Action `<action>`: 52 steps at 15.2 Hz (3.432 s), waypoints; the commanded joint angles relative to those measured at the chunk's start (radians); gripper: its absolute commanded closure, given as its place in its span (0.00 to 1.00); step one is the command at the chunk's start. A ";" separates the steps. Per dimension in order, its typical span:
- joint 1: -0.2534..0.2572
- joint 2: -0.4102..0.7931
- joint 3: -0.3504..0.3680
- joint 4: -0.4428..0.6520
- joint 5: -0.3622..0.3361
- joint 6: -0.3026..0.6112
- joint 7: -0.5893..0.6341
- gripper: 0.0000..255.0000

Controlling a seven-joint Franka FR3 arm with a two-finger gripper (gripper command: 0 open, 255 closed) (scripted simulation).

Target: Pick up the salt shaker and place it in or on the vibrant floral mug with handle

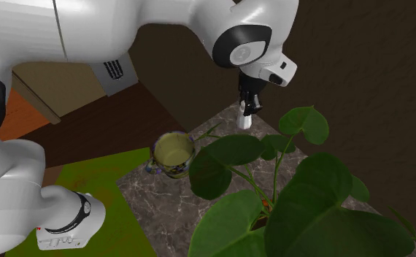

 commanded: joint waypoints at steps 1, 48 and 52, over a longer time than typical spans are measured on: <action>0.001 -0.005 0.001 0.021 0.000 -0.027 0.002 1.00; -0.014 -0.879 -0.053 -0.724 0.090 -0.158 -0.094 1.00; -0.013 -0.878 -0.049 -0.777 0.094 -0.104 -0.098 1.00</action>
